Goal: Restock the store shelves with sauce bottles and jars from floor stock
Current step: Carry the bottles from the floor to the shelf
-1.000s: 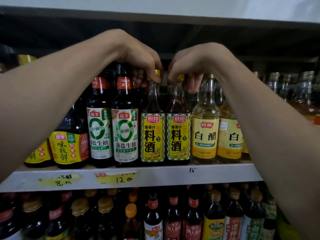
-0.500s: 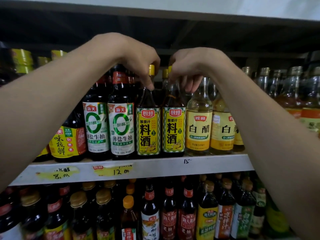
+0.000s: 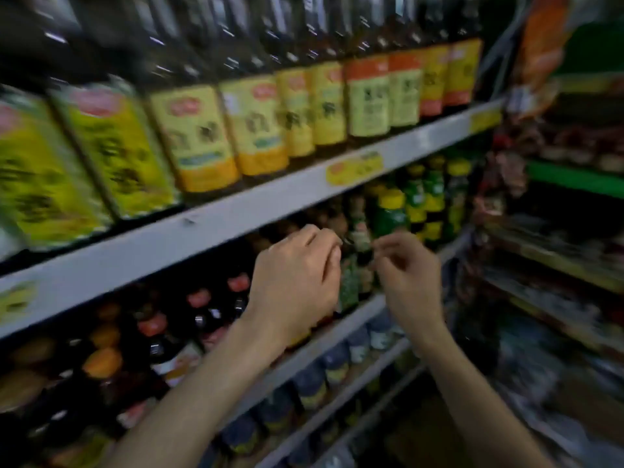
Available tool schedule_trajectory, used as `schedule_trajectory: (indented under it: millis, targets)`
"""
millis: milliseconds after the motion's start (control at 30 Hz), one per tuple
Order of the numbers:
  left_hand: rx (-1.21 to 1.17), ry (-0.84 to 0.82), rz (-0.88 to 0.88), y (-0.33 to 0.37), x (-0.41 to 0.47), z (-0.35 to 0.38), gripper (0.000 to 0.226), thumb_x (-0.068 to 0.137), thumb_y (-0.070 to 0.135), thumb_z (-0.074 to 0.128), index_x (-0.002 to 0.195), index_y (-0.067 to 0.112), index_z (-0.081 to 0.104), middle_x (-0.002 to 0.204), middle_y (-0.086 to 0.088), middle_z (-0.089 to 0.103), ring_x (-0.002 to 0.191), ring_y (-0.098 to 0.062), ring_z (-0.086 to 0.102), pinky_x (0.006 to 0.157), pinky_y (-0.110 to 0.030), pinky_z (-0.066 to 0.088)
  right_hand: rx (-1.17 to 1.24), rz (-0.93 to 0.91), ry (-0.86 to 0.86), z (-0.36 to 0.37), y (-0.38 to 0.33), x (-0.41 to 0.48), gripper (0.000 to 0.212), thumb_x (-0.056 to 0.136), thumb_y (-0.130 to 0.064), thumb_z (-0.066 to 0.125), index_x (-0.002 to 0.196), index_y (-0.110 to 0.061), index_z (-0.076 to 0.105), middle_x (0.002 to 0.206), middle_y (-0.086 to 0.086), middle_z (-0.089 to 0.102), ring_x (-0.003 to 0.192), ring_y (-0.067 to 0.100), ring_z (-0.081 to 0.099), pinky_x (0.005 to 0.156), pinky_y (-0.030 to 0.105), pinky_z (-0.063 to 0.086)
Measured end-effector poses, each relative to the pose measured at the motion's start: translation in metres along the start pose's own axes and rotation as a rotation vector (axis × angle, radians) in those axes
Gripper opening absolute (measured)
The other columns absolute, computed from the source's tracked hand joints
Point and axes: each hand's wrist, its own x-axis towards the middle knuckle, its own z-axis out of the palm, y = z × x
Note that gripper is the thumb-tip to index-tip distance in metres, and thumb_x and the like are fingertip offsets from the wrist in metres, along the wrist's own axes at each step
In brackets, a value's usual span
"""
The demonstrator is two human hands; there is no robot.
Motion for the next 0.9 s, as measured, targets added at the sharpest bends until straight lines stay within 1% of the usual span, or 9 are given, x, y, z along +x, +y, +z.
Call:
schedule_trajectory:
  millis: [133,267,400,467,533,600,767,833,900]
  targets:
    - [-0.219,-0.4,-0.044,0.056,0.006,0.159,0.02,0.093,0.022,0.049,0.088,0.01,0.064,0.086,-0.012,0.066,0.079,-0.035,0.063,0.064,-0.043,0.049,-0.209,0.419,0.028,-0.059,0.136,-0.052,0.014,0.083,-0.001,0.061,0.09,-0.012,0.066,0.075,-0.001,0.064,0.065,0.012,0.057,0.062,0.032,0.045]
    - [-0.444,-0.675,-0.161,0.105,-0.044,0.316,0.011,0.091,0.016,0.057,0.081,0.011,0.059,0.089,-0.019,0.068,0.083,-0.038,0.063,0.066,-0.044,0.048,-0.334,0.782,0.037,-0.123,0.274,-0.12,0.017,0.084,-0.002,0.056,0.096,-0.009,0.066,0.085,0.008,0.068,0.078,0.025,0.062,0.069,0.042,0.05]
    - [-0.578,-1.0,-0.273,0.148,-0.168,0.464,0.015,0.089,0.018,0.06,0.104,0.014,0.065,0.096,-0.008,0.07,0.094,-0.029,0.064,0.076,-0.036,0.051,-0.506,1.088,-0.152,-0.17,0.429,-0.226,0.023,0.088,-0.004,0.051,0.108,-0.005,0.064,0.095,0.017,0.068,0.087,0.036,0.062,0.072,0.044,0.048]
    - [-0.586,-1.116,-0.362,0.16,-0.246,0.529,0.021,0.091,0.018,0.059,0.112,0.016,0.062,0.102,-0.004,0.069,0.098,-0.026,0.063,0.078,-0.03,0.046,-0.579,1.235,-0.294,-0.181,0.507,-0.29,0.03,0.088,-0.007,0.052,0.116,-0.009,0.062,0.112,0.017,0.066,0.103,0.038,0.061,0.083,0.04,0.049]
    - [-0.625,-1.207,-0.499,0.165,-0.326,0.59,0.025,0.091,0.014,0.059,0.117,0.015,0.06,0.11,-0.005,0.068,0.104,-0.026,0.062,0.087,-0.034,0.048,-0.603,1.353,-0.452,-0.184,0.584,-0.354,0.039,0.087,-0.01,0.051,0.125,-0.015,0.057,0.121,0.016,0.063,0.11,0.037,0.059,0.09,0.04,0.049]
    - [-0.617,-1.262,-0.592,0.165,-0.401,0.644,0.029,0.09,0.011,0.062,0.119,0.013,0.061,0.113,-0.005,0.067,0.107,-0.025,0.062,0.093,-0.04,0.049,-0.632,1.395,-0.612,-0.177,0.652,-0.414,0.044,0.088,-0.013,0.05,0.131,-0.017,0.051,0.122,0.016,0.06,0.108,0.036,0.059,0.09,0.043,0.051]
    - [-0.493,-1.332,-0.667,0.157,-0.55,0.74,0.023,0.09,0.009,0.062,0.112,0.013,0.064,0.101,0.0,0.065,0.103,-0.026,0.062,0.086,-0.034,0.046,-0.726,1.319,-0.855,-0.142,0.796,-0.537,0.065,0.086,-0.021,0.058,0.145,-0.021,0.032,0.123,0.016,0.054,0.105,0.038,0.058,0.081,0.042,0.049]
    - [-0.407,-1.265,-0.555,0.157,-0.582,0.76,0.015,0.089,0.007,0.06,0.102,0.012,0.067,0.099,-0.009,0.066,0.092,-0.032,0.062,0.077,-0.037,0.048,-0.792,1.227,-0.909,-0.126,0.839,-0.571,0.064,0.088,-0.031,0.061,0.144,-0.024,0.032,0.124,0.015,0.052,0.102,0.037,0.06,0.075,0.04,0.047]
    - [-0.362,-1.101,-0.48,0.159,-0.596,0.769,0.012,0.086,0.006,0.058,0.089,0.013,0.067,0.083,-0.008,0.064,0.071,-0.026,0.056,0.059,-0.029,0.04,-0.856,1.145,-0.925,-0.109,0.868,-0.596,0.056,0.09,-0.037,0.061,0.139,-0.023,0.038,0.125,0.015,0.054,0.101,0.036,0.061,0.068,0.037,0.042]
